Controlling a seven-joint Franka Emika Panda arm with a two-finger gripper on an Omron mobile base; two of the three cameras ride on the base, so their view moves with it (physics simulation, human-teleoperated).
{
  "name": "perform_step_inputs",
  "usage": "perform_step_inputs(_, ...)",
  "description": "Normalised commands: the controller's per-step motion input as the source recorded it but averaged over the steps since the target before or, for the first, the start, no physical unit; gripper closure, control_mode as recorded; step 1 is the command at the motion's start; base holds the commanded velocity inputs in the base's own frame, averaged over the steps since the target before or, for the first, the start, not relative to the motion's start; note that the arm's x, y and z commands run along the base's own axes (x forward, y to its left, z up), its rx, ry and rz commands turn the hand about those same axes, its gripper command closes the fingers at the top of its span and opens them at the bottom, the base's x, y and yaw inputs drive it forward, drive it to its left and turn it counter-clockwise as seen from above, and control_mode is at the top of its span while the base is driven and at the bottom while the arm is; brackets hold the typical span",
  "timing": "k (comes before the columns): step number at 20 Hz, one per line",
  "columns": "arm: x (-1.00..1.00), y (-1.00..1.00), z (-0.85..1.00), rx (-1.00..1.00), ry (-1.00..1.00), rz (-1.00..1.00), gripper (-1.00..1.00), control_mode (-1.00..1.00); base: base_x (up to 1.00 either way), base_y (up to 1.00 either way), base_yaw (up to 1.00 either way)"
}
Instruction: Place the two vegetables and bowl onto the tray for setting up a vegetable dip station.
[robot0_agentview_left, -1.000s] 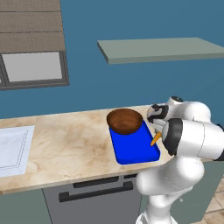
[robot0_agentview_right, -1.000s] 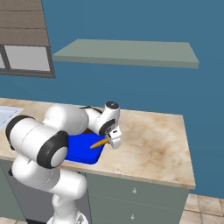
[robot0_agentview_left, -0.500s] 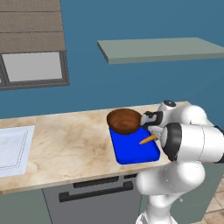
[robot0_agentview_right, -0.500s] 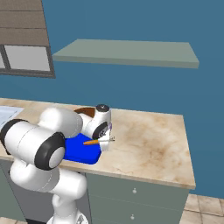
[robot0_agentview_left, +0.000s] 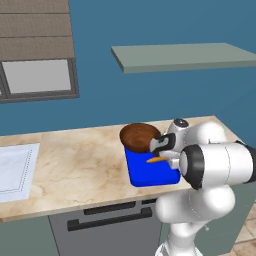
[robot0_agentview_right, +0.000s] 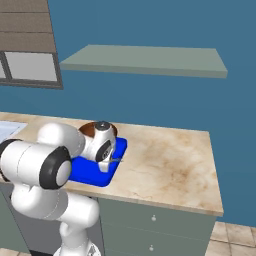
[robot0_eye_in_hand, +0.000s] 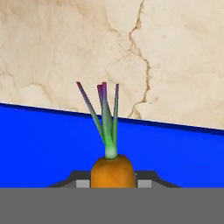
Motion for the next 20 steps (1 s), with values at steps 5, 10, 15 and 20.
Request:
perform_step_inputs(5, -0.08, 0.16, -0.04, 0.0, 0.0, -0.14, 1.0, -1.0, 0.0, 0.0, 0.0)
perform_step_inputs(10, -0.1, 0.07, -0.11, 0.0, 0.0, -0.14, 1.0, -1.0, 0.0, 0.0, 0.0)
perform_step_inputs(15, -0.08, 0.1, -0.1, 0.0, 0.0, -0.08, -1.0, -1.0, 0.0, 0.0, 0.0)
perform_step_inputs(20, -0.12, 0.0, -0.02, 0.0, 0.0, -0.06, -1.0, -1.0, 0.0, 0.0, 0.0)
